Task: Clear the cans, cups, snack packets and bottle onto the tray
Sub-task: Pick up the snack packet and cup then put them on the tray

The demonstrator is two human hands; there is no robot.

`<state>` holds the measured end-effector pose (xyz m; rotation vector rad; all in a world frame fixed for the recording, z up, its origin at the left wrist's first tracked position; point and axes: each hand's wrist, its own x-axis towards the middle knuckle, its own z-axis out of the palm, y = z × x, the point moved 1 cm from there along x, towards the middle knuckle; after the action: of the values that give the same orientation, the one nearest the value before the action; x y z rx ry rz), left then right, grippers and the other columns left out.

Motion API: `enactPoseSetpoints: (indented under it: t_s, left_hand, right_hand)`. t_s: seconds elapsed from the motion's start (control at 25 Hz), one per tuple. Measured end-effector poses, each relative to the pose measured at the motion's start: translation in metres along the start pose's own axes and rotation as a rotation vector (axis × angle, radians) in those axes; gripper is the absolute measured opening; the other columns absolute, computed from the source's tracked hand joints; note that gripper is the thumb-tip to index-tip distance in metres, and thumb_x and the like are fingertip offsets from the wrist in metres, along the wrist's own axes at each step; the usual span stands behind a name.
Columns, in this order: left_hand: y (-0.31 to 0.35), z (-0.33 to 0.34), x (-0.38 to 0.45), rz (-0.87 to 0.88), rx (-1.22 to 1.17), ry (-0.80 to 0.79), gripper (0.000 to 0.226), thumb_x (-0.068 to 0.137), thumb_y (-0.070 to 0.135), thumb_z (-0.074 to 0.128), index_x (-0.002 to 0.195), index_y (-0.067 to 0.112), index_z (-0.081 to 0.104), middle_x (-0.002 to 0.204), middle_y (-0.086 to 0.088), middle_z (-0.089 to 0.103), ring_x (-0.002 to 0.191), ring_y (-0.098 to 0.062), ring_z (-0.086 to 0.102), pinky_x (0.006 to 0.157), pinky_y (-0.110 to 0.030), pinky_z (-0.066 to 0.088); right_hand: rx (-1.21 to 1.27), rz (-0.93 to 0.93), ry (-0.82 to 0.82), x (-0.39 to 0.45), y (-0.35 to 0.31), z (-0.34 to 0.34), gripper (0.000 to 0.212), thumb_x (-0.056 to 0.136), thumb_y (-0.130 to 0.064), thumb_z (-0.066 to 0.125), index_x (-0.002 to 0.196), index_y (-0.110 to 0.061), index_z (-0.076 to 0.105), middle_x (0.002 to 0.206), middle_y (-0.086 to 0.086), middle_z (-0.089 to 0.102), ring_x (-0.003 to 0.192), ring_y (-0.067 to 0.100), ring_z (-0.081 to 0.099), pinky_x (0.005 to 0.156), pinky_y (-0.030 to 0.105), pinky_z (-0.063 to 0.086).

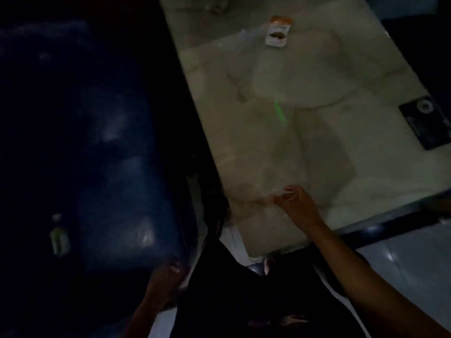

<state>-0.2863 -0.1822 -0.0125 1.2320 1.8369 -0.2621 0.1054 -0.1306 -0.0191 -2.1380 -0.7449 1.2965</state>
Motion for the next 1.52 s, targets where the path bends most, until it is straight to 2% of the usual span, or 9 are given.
enactPoseSetpoints:
  t_s: [0.24,0.36,0.44,0.56,0.76,0.96,1.04,1.24,1.52]
  left_hand:
    - [0.099,-0.070,0.104,0.263,0.302,-0.237,0.034,0.083,0.036,0.074,0.107,0.017,0.061,0.097,-0.005,0.072,0.095,-0.024,0.069,0.082,-0.031,0.053]
    - [0.194,-0.088,0.139,0.478,0.354,-0.226,0.032,0.080,0.038,0.074,0.105,0.019,0.064,0.090,0.005,0.070,0.091,-0.016,0.069,0.073,-0.022,0.051]
    - [0.249,-0.087,0.145,0.602,0.369,-0.224,0.032,0.079,0.040,0.073,0.102,0.020,0.063,0.088,0.005,0.068,0.086,-0.016,0.068,0.074,-0.025,0.052]
    - [0.302,-0.081,0.143,0.702,0.403,-0.197,0.040,0.080,0.043,0.072,0.109,0.019,0.061,0.095,-0.001,0.067,0.086,-0.020,0.065,0.081,-0.033,0.053]
    - [0.304,-0.100,0.141,0.762,0.464,-0.208,0.040,0.080,0.045,0.072,0.108,0.019,0.062,0.091,0.003,0.066,0.082,-0.016,0.065,0.078,-0.029,0.052]
    - [0.247,-0.180,0.208,0.599,0.584,-0.247,0.018,0.082,0.033,0.074,0.095,0.029,0.062,0.077,0.019,0.063,0.087,-0.012,0.068,0.067,-0.007,0.045]
    - [0.240,-0.222,0.252,0.501,0.648,-0.235,0.021,0.082,0.032,0.074,0.097,0.025,0.063,0.075,0.014,0.063,0.088,-0.016,0.068,0.070,-0.014,0.048]
    - [0.286,-0.289,0.349,0.502,0.706,-0.153,0.030,0.084,0.034,0.067,0.107,0.015,0.062,0.101,-0.008,0.069,0.099,-0.027,0.065,0.086,-0.034,0.051]
    - [0.421,-0.275,0.389,0.957,0.846,-0.190,0.055,0.087,0.026,0.063,0.137,0.009,0.050,0.151,-0.021,0.035,0.138,-0.035,0.037,0.113,-0.037,0.035]
  right_hand:
    - [0.159,0.241,0.232,-0.034,-0.009,0.017,0.056,0.069,-0.052,0.081,0.111,-0.028,0.052,0.096,-0.006,0.065,0.082,0.005,0.062,0.078,0.030,0.049]
    - [0.224,0.364,0.319,-0.066,0.006,0.033,0.059,0.072,-0.048,0.081,0.117,-0.022,0.053,0.097,-0.001,0.065,0.081,0.008,0.061,0.075,0.031,0.050]
    - [0.260,0.427,0.409,-0.090,0.020,0.042,0.061,0.073,-0.045,0.081,0.120,-0.017,0.055,0.096,0.001,0.064,0.077,0.006,0.059,0.067,0.025,0.046]
    - [0.351,0.460,0.422,-0.112,0.043,0.050,0.064,0.076,-0.042,0.080,0.126,-0.011,0.054,0.098,0.001,0.063,0.083,0.014,0.059,0.074,0.031,0.045]
    - [0.392,0.487,0.405,-0.091,0.029,0.063,0.062,0.074,-0.037,0.083,0.123,-0.008,0.057,0.101,0.009,0.070,0.082,0.017,0.062,0.075,0.032,0.046]
    - [0.344,0.330,0.368,-0.006,-0.061,0.061,0.063,0.061,-0.065,0.079,0.108,-0.033,0.053,0.090,-0.015,0.065,0.074,-0.004,0.061,0.056,0.016,0.043]
    - [0.352,0.278,0.388,0.038,-0.106,0.065,0.067,0.055,-0.074,0.074,0.107,-0.039,0.051,0.089,-0.018,0.065,0.074,-0.005,0.064,0.056,0.013,0.043]
    - [0.338,0.318,0.476,0.124,-0.193,0.091,0.070,0.058,-0.068,0.077,0.113,-0.030,0.053,0.098,-0.012,0.062,0.082,0.006,0.062,0.063,0.018,0.043]
    - [0.278,0.427,0.332,0.119,-0.219,0.142,0.073,0.052,-0.070,0.076,0.111,-0.042,0.044,0.096,-0.015,0.060,0.088,0.014,0.060,0.071,0.031,0.046]
